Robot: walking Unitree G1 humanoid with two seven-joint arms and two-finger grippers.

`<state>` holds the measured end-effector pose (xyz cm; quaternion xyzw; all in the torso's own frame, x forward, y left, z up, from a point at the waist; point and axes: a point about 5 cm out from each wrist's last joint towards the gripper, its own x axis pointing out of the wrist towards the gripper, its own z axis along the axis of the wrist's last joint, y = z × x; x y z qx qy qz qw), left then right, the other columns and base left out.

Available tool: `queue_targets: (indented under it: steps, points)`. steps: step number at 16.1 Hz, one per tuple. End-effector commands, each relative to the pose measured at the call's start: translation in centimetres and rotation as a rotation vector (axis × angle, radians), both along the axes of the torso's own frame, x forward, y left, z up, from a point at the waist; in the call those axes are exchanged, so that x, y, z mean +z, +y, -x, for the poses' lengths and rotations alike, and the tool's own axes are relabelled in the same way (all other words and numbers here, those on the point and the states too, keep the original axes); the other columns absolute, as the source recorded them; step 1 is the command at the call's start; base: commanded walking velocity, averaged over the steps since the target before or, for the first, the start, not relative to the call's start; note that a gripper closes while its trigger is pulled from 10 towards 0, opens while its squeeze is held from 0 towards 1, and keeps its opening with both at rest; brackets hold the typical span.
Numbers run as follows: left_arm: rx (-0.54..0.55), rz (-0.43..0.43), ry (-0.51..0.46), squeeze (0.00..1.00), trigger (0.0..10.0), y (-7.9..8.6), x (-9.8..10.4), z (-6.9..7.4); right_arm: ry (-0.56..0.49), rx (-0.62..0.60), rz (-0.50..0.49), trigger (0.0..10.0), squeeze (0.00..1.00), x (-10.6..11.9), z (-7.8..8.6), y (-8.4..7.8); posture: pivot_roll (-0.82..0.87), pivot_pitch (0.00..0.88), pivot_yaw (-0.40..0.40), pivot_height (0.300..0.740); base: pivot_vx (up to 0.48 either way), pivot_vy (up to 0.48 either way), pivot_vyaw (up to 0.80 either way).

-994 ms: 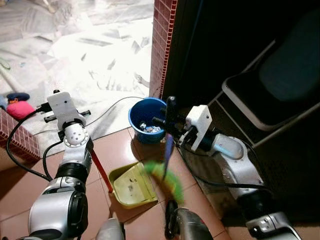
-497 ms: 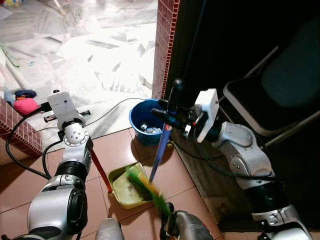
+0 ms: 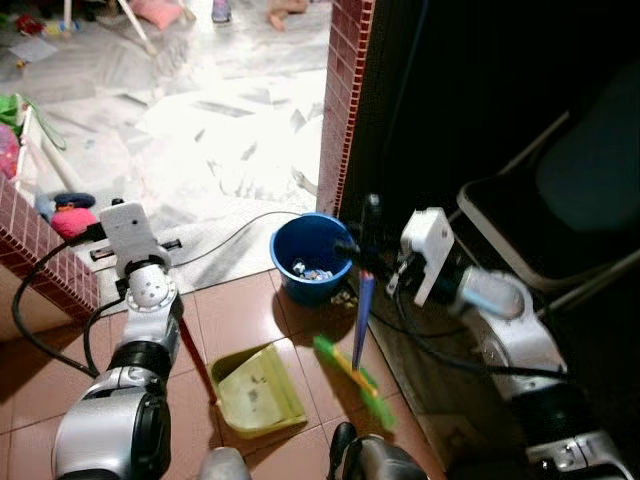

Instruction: Sweep floor

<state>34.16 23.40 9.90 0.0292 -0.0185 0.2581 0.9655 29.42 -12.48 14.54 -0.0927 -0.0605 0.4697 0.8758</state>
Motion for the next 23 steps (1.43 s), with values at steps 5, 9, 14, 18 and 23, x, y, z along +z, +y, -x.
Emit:
queue_targets:
  steps: [5, 9, 14, 18, 23]
  points:
    - [-0.004, 0.029, -0.054, 0.0, 10.0, 0.2, 0.7, -0.1, -0.162, -0.37, 0.052, 10.0, 0.0, -0.1, -2.2, -1.4, -0.03, 0.0, -0.029, 0.74, 0.0, 0.0, 0.0]
    - [-0.063, -0.004, -0.073, 0.0, 10.0, -0.3, 0.9, -0.1, -0.259, -0.474, -0.054, 10.0, 0.0, 0.5, -2.4, -0.3, -0.01, 0.0, -0.022, 0.74, 0.0, 0.0, 0.0]
    - [-0.044, -0.041, -0.071, 0.0, 10.0, 0.4, 1.0, 0.2, -0.291, -0.519, -0.099, 10.0, 0.0, 0.0, -3.6, 0.2, 0.01, 0.03, -0.013, 0.74, 0.0, 0.0, 0.0]
    - [-0.027, -0.061, -0.067, 0.0, 10.0, 1.2, 0.9, 0.8, -0.29, -0.512, -0.127, 10.0, 0.0, 0.4, -4.7, 1.1, 0.04, 0.099, -0.002, 0.74, 0.0, 0.0, 0.0]
    - [-0.019, -0.076, -0.054, 0.0, 10.0, 1.9, 1.0, 1.1, -0.087, -0.404, -0.279, 10.0, 0.0, -0.8, -5.2, 3.1, 0.07, 0.137, 0.021, 0.74, 0.0, 0.0, 0.0]
